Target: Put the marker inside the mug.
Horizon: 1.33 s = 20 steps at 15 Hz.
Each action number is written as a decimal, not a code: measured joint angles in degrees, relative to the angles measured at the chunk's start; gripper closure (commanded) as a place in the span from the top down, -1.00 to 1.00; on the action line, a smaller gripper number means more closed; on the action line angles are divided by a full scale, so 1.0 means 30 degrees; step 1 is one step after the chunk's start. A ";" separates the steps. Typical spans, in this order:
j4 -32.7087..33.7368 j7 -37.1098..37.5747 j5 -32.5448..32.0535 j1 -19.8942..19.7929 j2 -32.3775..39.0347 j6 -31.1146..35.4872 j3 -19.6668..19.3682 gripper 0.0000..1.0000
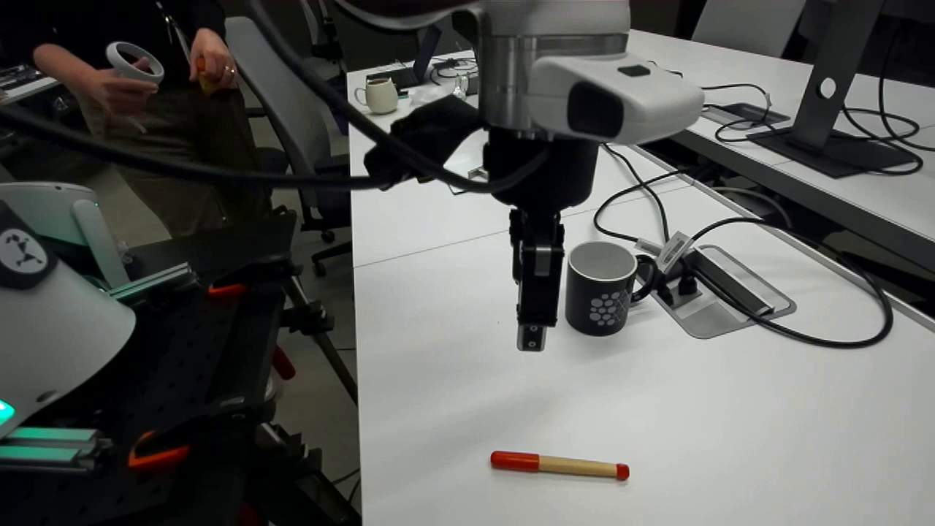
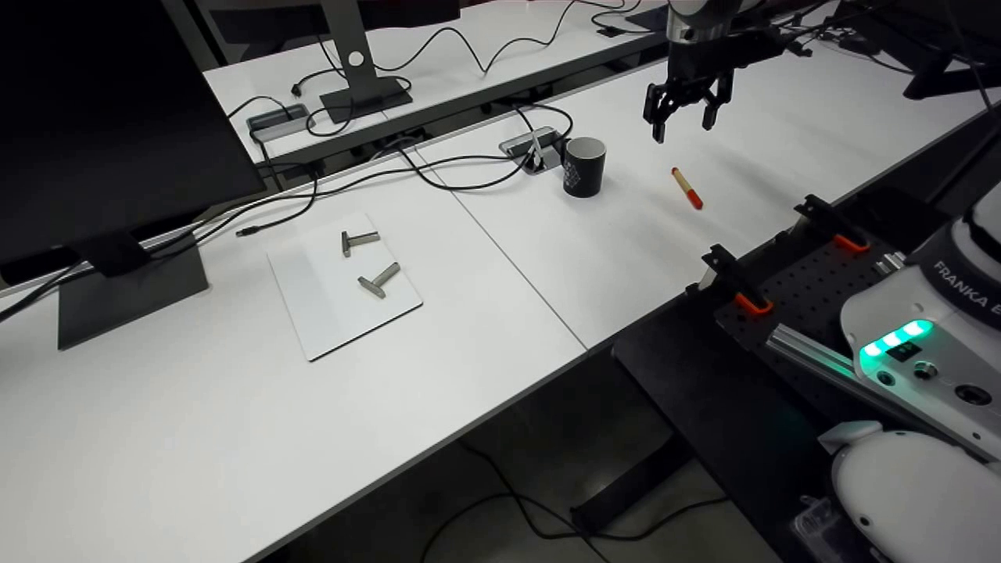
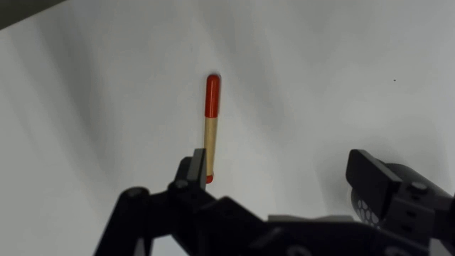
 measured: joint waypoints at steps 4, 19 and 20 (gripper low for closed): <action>0.0389 0.0000 0.0041 0.0265 0.0930 -0.0124 -0.0783 1.00; 0.0637 -0.0019 0.0166 0.0418 0.2811 0.1040 -0.1163 1.00; 0.0755 -0.0019 0.0205 0.0418 0.3122 0.1213 -0.1190 1.00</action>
